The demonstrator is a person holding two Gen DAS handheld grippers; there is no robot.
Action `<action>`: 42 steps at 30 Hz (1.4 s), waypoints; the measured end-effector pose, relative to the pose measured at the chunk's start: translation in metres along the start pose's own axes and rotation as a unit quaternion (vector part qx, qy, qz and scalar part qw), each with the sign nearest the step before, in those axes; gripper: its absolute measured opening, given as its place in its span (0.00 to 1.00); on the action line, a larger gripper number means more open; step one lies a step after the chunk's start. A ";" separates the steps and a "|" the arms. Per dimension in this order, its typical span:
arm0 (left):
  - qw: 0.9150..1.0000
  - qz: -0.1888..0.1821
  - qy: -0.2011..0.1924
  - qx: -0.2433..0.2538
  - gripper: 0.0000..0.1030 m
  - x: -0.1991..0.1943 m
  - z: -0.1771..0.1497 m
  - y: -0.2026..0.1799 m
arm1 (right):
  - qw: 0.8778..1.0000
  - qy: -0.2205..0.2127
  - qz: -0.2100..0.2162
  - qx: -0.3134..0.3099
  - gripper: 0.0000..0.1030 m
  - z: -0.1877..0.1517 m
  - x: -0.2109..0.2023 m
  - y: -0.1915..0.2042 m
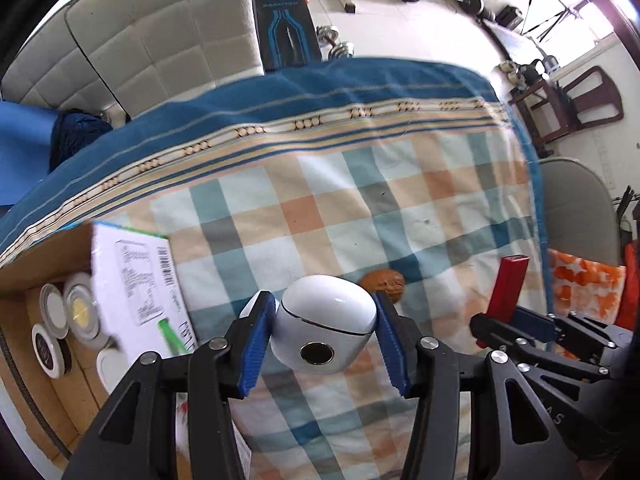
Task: Organize rigid objects
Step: 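Lift and carry the earbud case and red block over the box with both tools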
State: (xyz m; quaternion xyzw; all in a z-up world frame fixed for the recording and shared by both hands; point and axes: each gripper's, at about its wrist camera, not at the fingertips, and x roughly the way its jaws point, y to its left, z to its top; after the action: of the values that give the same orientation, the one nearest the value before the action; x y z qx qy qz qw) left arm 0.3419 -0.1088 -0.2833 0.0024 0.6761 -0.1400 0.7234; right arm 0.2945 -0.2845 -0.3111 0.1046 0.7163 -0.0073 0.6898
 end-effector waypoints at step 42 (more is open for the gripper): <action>0.983 0.030 -0.052 -0.173 0.46 -0.099 -0.165 0.293 | 0.982 -0.008 0.026 -0.187 0.35 -0.107 0.018 0.373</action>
State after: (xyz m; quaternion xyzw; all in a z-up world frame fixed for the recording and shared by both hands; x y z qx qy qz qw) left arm 0.2360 0.2246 -0.2552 -0.1099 0.6513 0.0009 0.7508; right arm 0.2480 0.0990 -0.2738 -0.0073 0.6965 0.1439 0.7030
